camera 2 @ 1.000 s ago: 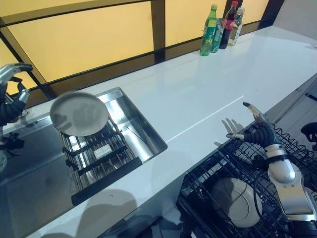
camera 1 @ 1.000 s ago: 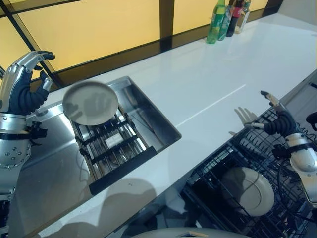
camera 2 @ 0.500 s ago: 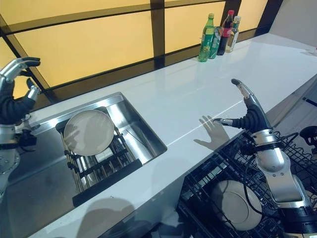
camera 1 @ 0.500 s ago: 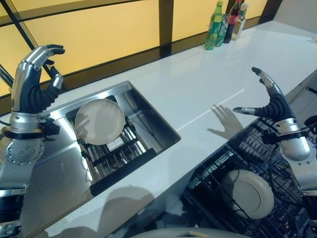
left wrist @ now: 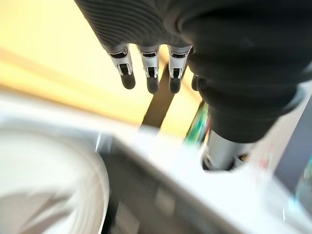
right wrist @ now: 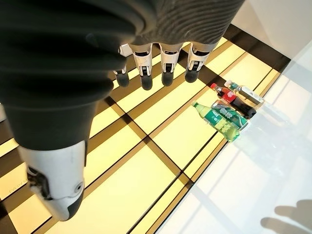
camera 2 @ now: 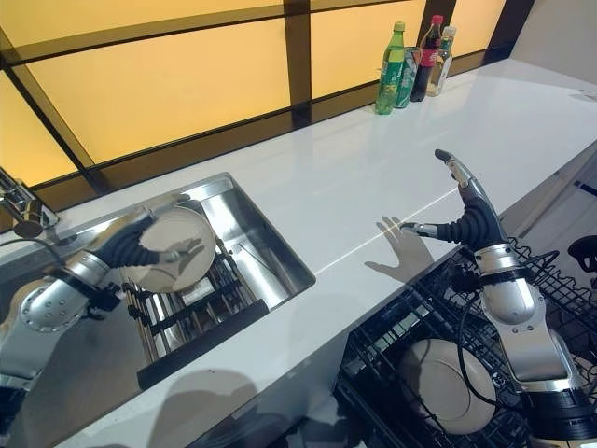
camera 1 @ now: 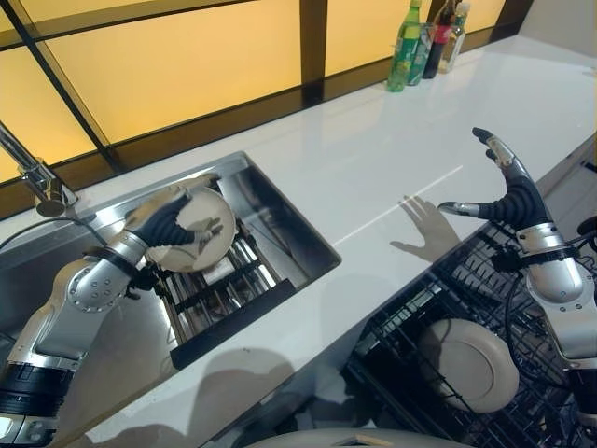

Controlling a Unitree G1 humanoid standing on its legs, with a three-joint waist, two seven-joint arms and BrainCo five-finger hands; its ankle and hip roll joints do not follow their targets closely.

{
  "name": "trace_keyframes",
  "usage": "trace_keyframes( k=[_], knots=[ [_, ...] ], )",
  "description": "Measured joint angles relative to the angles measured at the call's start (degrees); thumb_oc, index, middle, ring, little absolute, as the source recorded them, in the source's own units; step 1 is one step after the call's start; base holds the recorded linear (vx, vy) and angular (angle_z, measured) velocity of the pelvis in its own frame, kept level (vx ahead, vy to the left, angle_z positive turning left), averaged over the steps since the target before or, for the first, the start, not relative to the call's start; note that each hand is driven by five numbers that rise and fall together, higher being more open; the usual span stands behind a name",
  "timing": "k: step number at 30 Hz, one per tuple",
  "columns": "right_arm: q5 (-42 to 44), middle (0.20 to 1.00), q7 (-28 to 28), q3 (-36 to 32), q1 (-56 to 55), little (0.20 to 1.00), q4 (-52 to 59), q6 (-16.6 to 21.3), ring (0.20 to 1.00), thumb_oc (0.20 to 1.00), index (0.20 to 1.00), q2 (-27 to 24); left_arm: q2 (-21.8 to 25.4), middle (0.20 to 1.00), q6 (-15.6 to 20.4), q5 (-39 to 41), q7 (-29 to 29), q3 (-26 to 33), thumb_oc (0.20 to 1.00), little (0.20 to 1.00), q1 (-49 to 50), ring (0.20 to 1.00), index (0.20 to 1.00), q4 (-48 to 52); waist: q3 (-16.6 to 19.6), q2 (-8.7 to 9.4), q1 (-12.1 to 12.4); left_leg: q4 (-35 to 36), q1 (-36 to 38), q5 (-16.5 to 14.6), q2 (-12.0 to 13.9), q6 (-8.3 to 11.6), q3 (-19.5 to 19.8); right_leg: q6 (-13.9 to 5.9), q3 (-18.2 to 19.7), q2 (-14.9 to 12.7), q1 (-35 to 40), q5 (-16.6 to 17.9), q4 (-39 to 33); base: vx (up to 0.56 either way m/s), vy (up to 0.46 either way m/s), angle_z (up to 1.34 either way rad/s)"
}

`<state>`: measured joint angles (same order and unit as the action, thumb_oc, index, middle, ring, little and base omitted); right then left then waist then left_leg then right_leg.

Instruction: Pick up plates and place into dishwasher.

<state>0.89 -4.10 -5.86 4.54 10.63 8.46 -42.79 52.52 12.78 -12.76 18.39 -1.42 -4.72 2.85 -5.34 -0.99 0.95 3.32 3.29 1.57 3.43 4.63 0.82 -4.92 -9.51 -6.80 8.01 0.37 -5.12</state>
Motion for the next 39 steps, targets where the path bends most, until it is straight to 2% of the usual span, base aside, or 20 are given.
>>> trace_keyframes(
  k=[3,7,11,14,17,19,24,28,33,39],
  knots=[
    [1.03,1.0,-0.01,0.14,-0.26,1.0,0.0,-0.25,1.0,1.0,1.0,-1.06,1.41,1.0,-2.77,0.0,5.89,-1.95,1.0,1.0,0.3,1.0,1.0,-0.01,-0.39,-0.31,0.03,0.42,0.03,0.07,-0.1,-0.06,0.07,-0.18,-0.23,-0.13,0.09,-0.14,-0.02,0.06,0.035,0.03],
    [2.16,1.0,0.04,0.26,-1.04,1.0,0.03,-0.34,1.0,1.0,1.0,-1.55,2.73,1.0,-4.74,-0.04,8.5,-2.25,1.0,1.0,1.73,1.0,1.0,-0.3,-1.57,-0.25,0.05,0.7,0.01,0.27,-0.51,-0.19,0.48,-0.35,-0.61,-0.45,0.32,-0.32,-0.01,0.06,0.037,0.06],
    [2.79,1.0,0.21,0.3,-1.65,1.0,0.03,-0.34,1.0,1.0,1.0,-1.59,2.74,1.0,-4.7,-2.93,8.16,-3.96,1.0,1.0,2.35,1.0,1.0,-2.02,-2.82,-0.02,0.17,0.6,0.0,0.37,-0.86,-0.34,1.0,-0.52,-1.12,-0.73,0.6,-0.44,-0.01,0.08,0.037,0.07],
    [3.13,1.0,0.31,0.42,-1.67,1.0,0.02,-0.37,1.0,1.0,1.0,-1.68,2.74,1.0,-4.65,-9.36,4.68,-6.15,1.0,1.0,2.47,1.0,1.0,-6.84,-3.77,0.19,0.18,0.61,-0.04,0.37,-0.88,-0.33,1.15,-0.58,-1.36,-0.77,0.75,-0.49,-0.01,0.07,0.04,0.03],
    [3.18,1.0,0.59,1.14,-1.68,1.0,0.01,-0.4,1.0,1.0,1.0,-2.81,2.77,1.0,-4.34,-20.96,-3.85,-6.42,1.0,1.0,3.41,1.0,1.0,-9.7,-5.17,0.59,0.19,0.44,-0.17,0.37,-0.92,-0.33,1.22,-0.58,-1.41,-0.82,0.76,-0.48,-0.01,0.04,0.044,0.01],
    [3.17,1.0,0.63,2.27,-1.68,1.0,-0.05,-0.44,1.0,1.0,1.0,-2.96,2.78,1.0,-4.73,-27.22,-12.43,-6.71,1.0,1.0,3.5,1.0,1.0,-11.72,-5.38,0.94,0.05,0.17,-0.91,0.35,-0.91,-0.33,1.5,-0.57,-1.71,-0.8,0.33,-0.49,-0.01,0.02,0.033,0.06],
    [3.07,1.0,0.57,2.88,-1.49,1.0,-0.85,-0.44,1.0,1.0,1.0,-2.95,1.48,1.0,-5.09,-32.4,-28.43,-8.53,1.0,1.0,3.2,1.0,1.0,-16.25,-5.76,1.3,0.19,-0.93,-2.55,0.27,-1.05,-0.28,2.29,-0.55,-2.13,-0.76,-0.77,-0.45,0.0,0.01,0.039,0.09],
    [3.07,1.0,0.51,6.41,-0.27,1.0,-0.97,-0.62,1.0,1.0,1.0,-2.97,-0.49,1.0,-5.08,-35.82,-40.39,-9.88,1.0,1.0,0.89,1.0,1.0,-22.66,-5.96,1.15,0.03,-2.05,-4.43,0.16,-0.95,-0.2,2.33,-0.39,-2.12,-0.63,-2.17,-0.27,0.21,0.01,0.059,0.02],
    [2.99,1.0,0.38,8.83,1.77,1.0,-2.72,-1.01,1.0,1.0,1.0,-2.97,-1.82,1.0,-5.11,-36.06,-49.94,-11.19,1.0,1.0,-1.18,1.0,1.0,-25.39,-7.28,1.05,0.02,-3.22,-6.17,0.17,-0.78,-0.19,2.26,-0.32,-1.88,-0.58,-4.16,-0.22,1.53,-0.01,0.034,-0.02],
    [2.47,1.0,0.12,9.04,2.35,1.0,-3.08,-1.05,1.0,1.0,1.0,-2.94,-2.43,1.0,-5.24,-36.03,-54.12,-12.09,1.0,1.0,-4.03,1.0,1.0,-26.51,-9.65,0.82,-0.01,-4.26,-7.57,0.18,-0.67,-0.21,2.24,-0.2,-1.77,-0.56,-5.4,0.0,2.28,0.0,0.0,0.0]
  ],
)
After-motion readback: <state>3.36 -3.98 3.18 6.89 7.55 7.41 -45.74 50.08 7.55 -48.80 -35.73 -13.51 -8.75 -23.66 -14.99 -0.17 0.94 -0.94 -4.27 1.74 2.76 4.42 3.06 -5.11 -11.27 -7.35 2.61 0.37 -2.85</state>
